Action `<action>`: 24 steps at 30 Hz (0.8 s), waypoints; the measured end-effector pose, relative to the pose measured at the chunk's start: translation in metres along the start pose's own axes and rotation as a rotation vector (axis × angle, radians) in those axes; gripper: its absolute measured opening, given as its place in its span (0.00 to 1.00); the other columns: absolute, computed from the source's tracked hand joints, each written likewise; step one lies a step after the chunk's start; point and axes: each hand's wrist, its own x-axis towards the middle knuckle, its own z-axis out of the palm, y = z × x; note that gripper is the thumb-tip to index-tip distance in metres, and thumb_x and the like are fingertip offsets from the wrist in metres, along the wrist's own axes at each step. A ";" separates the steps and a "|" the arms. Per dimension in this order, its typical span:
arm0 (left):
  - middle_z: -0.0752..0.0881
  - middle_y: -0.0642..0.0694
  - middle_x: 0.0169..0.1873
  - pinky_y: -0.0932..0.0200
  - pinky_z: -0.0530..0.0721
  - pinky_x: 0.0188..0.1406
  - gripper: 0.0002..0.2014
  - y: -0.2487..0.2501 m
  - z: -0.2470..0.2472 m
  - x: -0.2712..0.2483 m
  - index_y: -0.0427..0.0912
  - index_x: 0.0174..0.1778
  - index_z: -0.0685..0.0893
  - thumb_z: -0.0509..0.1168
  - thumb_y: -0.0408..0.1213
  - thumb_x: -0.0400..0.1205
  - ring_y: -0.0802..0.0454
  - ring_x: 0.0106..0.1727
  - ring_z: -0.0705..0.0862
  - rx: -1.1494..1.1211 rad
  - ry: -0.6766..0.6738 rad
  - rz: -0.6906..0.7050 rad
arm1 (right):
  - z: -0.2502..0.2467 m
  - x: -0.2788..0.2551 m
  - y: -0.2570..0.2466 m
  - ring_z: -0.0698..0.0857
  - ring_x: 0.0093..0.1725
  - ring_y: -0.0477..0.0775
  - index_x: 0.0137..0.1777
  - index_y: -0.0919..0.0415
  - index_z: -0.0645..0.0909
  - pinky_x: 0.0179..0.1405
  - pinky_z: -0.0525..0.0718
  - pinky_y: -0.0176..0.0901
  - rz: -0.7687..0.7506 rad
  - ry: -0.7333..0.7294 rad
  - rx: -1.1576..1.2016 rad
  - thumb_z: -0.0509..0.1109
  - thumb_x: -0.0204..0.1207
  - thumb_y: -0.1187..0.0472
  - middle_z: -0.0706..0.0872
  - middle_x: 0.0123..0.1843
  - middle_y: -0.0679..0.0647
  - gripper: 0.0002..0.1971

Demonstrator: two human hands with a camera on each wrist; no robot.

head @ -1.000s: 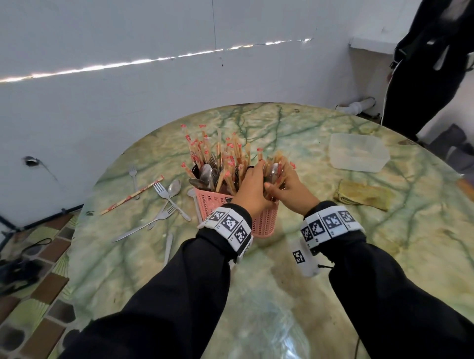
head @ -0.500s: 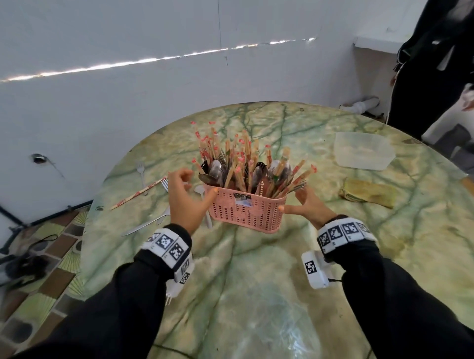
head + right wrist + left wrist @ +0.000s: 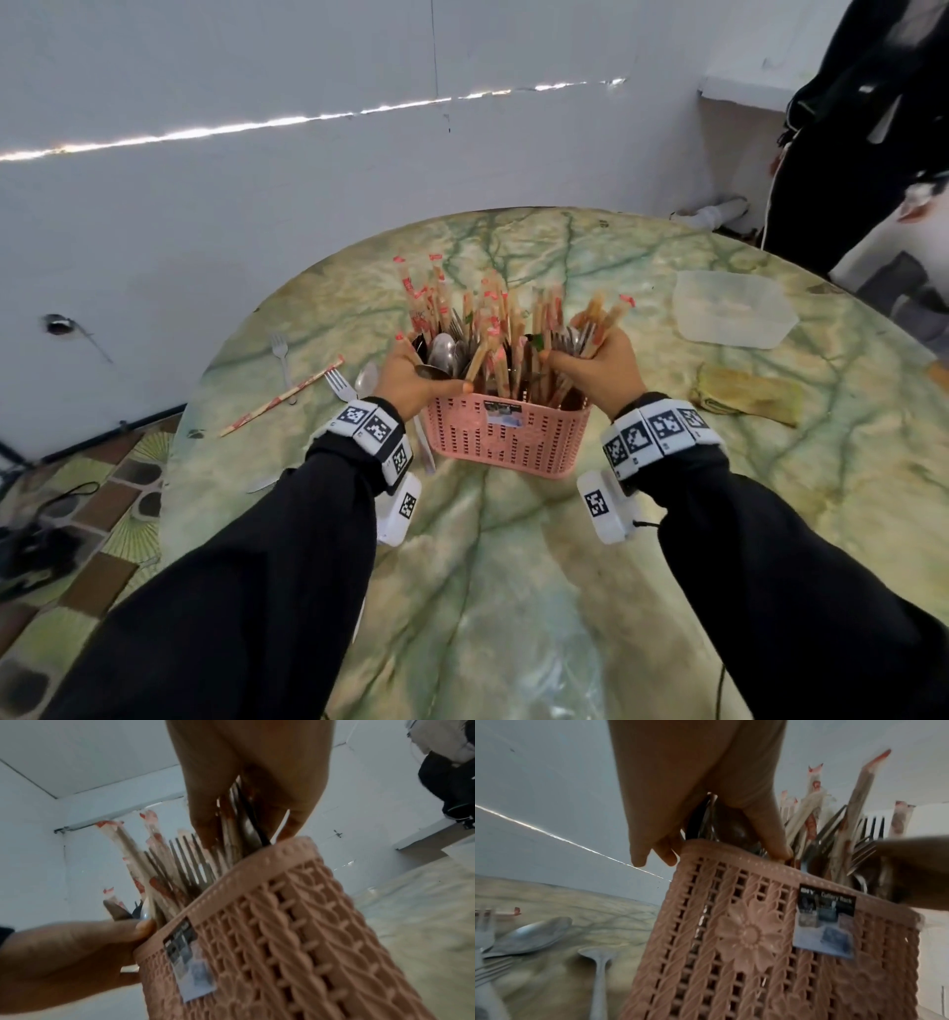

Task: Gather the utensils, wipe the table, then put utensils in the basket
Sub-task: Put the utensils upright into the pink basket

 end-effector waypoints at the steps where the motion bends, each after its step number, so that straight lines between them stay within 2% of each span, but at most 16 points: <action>1: 0.84 0.42 0.34 0.75 0.73 0.23 0.31 -0.002 0.001 0.000 0.23 0.46 0.79 0.84 0.39 0.56 0.52 0.32 0.81 -0.003 0.000 -0.011 | -0.002 -0.001 -0.002 0.83 0.36 0.36 0.49 0.61 0.74 0.39 0.80 0.28 0.008 0.001 0.021 0.76 0.66 0.76 0.83 0.39 0.51 0.17; 3: 0.86 0.38 0.39 0.70 0.78 0.28 0.38 -0.004 0.000 0.000 0.22 0.49 0.79 0.85 0.44 0.52 0.50 0.36 0.84 -0.003 -0.013 -0.003 | -0.004 -0.005 -0.005 0.82 0.43 0.37 0.56 0.58 0.70 0.46 0.80 0.23 0.032 -0.062 0.030 0.75 0.67 0.76 0.82 0.43 0.47 0.23; 4: 0.86 0.37 0.44 0.65 0.82 0.34 0.43 -0.003 0.000 -0.001 0.24 0.53 0.78 0.84 0.47 0.50 0.49 0.41 0.85 0.011 -0.023 0.012 | -0.005 -0.007 -0.006 0.82 0.45 0.38 0.56 0.57 0.72 0.51 0.81 0.26 0.047 -0.101 0.028 0.74 0.68 0.75 0.83 0.44 0.46 0.22; 6: 0.86 0.38 0.51 0.55 0.86 0.47 0.49 -0.007 -0.003 0.003 0.29 0.58 0.77 0.82 0.54 0.45 0.47 0.51 0.86 0.037 -0.037 0.018 | -0.008 -0.012 -0.005 0.85 0.49 0.44 0.53 0.53 0.77 0.64 0.81 0.44 0.085 -0.132 0.054 0.75 0.70 0.68 0.85 0.47 0.47 0.16; 8: 0.86 0.39 0.54 0.50 0.86 0.54 0.52 -0.004 -0.006 0.003 0.34 0.61 0.74 0.81 0.55 0.43 0.46 0.55 0.86 0.046 -0.071 0.023 | -0.011 -0.015 -0.003 0.86 0.55 0.53 0.54 0.49 0.78 0.67 0.79 0.58 0.107 -0.131 0.104 0.78 0.68 0.59 0.87 0.53 0.52 0.17; 9: 0.85 0.38 0.56 0.47 0.85 0.56 0.50 -0.003 -0.007 0.000 0.36 0.61 0.72 0.83 0.51 0.45 0.46 0.57 0.85 0.051 -0.085 0.027 | -0.012 -0.017 -0.004 0.85 0.59 0.57 0.56 0.49 0.77 0.67 0.78 0.61 0.116 -0.138 0.131 0.81 0.63 0.53 0.86 0.57 0.56 0.23; 10: 0.84 0.38 0.57 0.46 0.84 0.58 0.45 0.003 -0.008 -0.007 0.40 0.60 0.69 0.84 0.45 0.50 0.45 0.58 0.84 0.061 -0.088 0.033 | -0.014 -0.019 -0.002 0.83 0.63 0.59 0.61 0.52 0.76 0.67 0.78 0.61 0.134 -0.146 0.162 0.83 0.56 0.47 0.84 0.62 0.59 0.33; 12: 0.83 0.39 0.57 0.49 0.82 0.59 0.38 0.007 -0.009 -0.014 0.43 0.58 0.65 0.83 0.30 0.59 0.45 0.59 0.83 0.064 -0.102 0.019 | -0.017 -0.019 0.010 0.80 0.68 0.61 0.73 0.58 0.68 0.68 0.77 0.61 0.177 -0.139 0.212 0.86 0.46 0.42 0.80 0.69 0.62 0.54; 14: 0.81 0.40 0.55 0.52 0.80 0.60 0.36 0.010 -0.013 -0.023 0.40 0.61 0.65 0.79 0.23 0.64 0.44 0.61 0.80 0.048 -0.131 -0.004 | -0.018 -0.022 0.011 0.79 0.68 0.61 0.76 0.55 0.65 0.68 0.77 0.61 0.207 -0.063 0.218 0.88 0.46 0.46 0.79 0.70 0.63 0.56; 16: 0.77 0.38 0.63 0.48 0.78 0.66 0.41 0.011 -0.020 -0.031 0.36 0.71 0.63 0.77 0.22 0.65 0.40 0.68 0.76 0.018 -0.139 -0.006 | -0.019 -0.028 0.004 0.79 0.67 0.57 0.78 0.57 0.63 0.66 0.78 0.53 0.244 0.048 0.197 0.86 0.54 0.56 0.76 0.71 0.64 0.52; 18: 0.71 0.37 0.71 0.50 0.77 0.65 0.45 0.014 -0.032 -0.041 0.38 0.77 0.59 0.76 0.24 0.67 0.39 0.70 0.74 0.037 -0.115 -0.014 | -0.019 -0.033 0.002 0.76 0.69 0.58 0.81 0.61 0.57 0.67 0.77 0.51 0.250 0.150 0.135 0.81 0.63 0.64 0.71 0.74 0.64 0.49; 21: 0.75 0.41 0.66 0.53 0.77 0.62 0.39 0.019 -0.061 -0.053 0.39 0.76 0.65 0.76 0.28 0.70 0.44 0.65 0.78 0.085 -0.069 0.006 | -0.014 -0.046 -0.004 0.64 0.78 0.58 0.82 0.60 0.50 0.77 0.65 0.57 0.108 0.316 -0.033 0.81 0.64 0.59 0.62 0.79 0.62 0.53; 24: 0.79 0.44 0.57 0.56 0.77 0.61 0.29 0.016 -0.094 -0.063 0.39 0.68 0.75 0.75 0.31 0.71 0.50 0.58 0.78 0.119 0.007 0.027 | 0.003 -0.067 -0.021 0.57 0.81 0.60 0.81 0.64 0.51 0.80 0.54 0.62 -0.069 0.576 -0.216 0.77 0.64 0.53 0.58 0.81 0.64 0.51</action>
